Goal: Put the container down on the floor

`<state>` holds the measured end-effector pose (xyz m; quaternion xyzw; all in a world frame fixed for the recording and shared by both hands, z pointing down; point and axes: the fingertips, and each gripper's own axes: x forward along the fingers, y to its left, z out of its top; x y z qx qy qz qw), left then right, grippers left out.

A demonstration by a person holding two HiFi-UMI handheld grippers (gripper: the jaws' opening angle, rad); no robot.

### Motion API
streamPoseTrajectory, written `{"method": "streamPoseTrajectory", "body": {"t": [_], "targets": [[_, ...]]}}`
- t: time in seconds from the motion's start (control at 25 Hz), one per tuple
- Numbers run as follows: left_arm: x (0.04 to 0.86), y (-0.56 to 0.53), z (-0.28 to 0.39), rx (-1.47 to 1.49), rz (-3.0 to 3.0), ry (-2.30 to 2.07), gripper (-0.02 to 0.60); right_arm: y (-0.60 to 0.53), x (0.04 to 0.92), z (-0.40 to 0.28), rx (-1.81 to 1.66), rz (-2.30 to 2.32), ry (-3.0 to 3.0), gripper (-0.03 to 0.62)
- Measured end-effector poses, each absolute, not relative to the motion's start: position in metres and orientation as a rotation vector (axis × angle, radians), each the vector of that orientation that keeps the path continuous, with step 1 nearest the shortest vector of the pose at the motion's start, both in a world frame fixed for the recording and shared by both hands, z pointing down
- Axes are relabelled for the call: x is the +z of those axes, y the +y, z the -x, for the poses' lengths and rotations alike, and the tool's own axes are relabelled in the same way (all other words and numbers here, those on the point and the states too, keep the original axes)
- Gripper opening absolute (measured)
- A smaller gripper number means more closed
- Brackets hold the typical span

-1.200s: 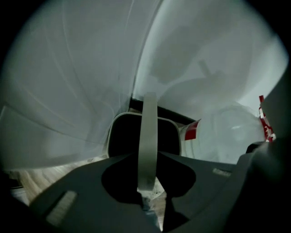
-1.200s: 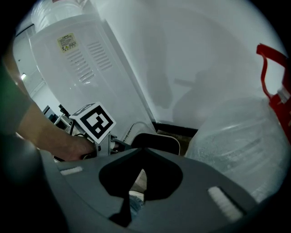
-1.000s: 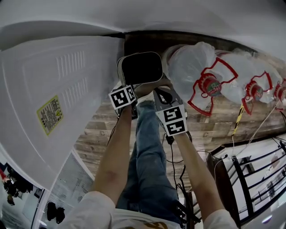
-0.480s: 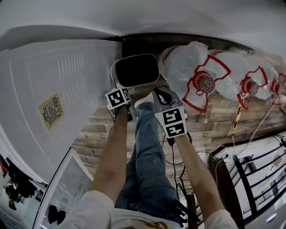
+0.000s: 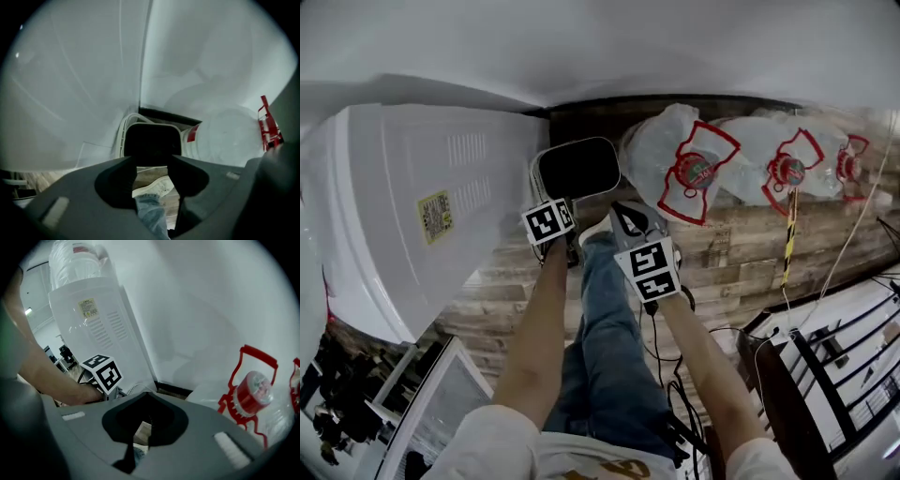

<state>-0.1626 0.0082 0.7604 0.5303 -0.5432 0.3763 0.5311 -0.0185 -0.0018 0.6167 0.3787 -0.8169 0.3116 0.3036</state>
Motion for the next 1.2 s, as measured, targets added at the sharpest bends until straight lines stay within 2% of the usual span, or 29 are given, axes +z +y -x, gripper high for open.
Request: {"method": "streamPoseTrajectory", "body": {"t": [0.36,0.76,0.8,0.84,1.08,1.2], "targets": [[0.640,-0.023,0.128,0.745,-1.574,-1.310,0.168,-0.001,0.526,-0.015,0.696,-1.142,-2.167,0.026],[0.441,-0.020,0.091,0.421,-2.052,-1.223,0.108,0.011,0.399,-0.052,0.618,-1.383,-2.163,0.026],[0.421,-0.019,0.089,0.394,-2.101,-1.230,0.083,0.012,0.387,-0.055,0.600,-1.407,-2.163,0.026],[0.401,-0.018,0.088,0.373,-2.150,-1.243,0.005,0.012,0.376,-0.058,0.585,-1.431,-2.163,0.026],[0.302,-0.004,0.081,0.283,-2.318,-1.278,0.002,0.022,0.307,-0.065,0.522,-1.521,-2.175,0.026],[0.248,0.002,0.077,0.145,-2.436,-1.237,0.002,0.028,0.279,-0.067,0.521,-1.583,-2.140,0.026]]}}
